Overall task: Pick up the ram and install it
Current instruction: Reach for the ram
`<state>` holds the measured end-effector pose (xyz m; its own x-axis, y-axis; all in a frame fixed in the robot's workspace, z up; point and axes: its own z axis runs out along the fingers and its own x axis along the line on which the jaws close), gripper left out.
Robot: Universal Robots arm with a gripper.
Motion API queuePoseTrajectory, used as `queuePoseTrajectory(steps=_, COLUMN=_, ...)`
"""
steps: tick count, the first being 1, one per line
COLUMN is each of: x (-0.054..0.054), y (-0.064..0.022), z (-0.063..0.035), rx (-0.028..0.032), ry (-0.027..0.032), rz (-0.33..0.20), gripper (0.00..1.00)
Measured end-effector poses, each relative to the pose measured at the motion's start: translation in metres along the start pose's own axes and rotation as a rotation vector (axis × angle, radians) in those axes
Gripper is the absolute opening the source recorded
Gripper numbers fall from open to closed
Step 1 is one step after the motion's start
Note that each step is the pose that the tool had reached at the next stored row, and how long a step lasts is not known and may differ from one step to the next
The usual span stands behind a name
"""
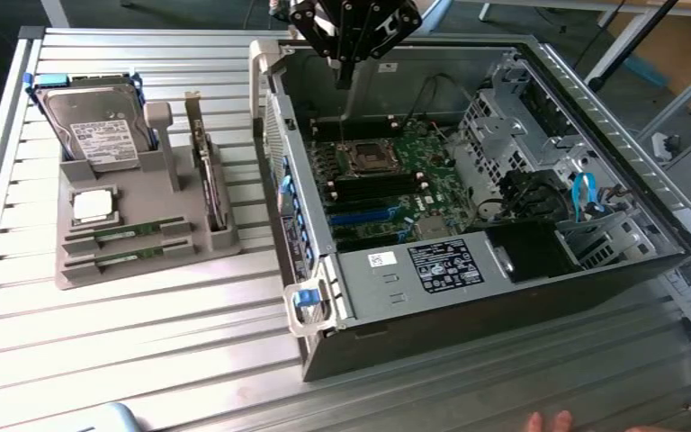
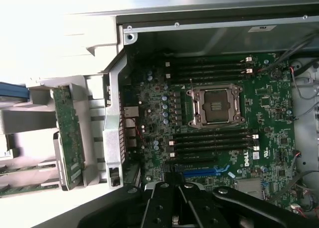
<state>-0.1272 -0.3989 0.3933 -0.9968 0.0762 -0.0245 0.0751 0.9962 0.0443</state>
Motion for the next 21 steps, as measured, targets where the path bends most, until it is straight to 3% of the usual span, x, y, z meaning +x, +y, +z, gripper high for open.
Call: queuePoseTrajectory(steps=21, x=0.016, y=-0.0012, z=-0.0005, rx=0.0001, ry=0.0001, rz=0.000, gripper=0.11)
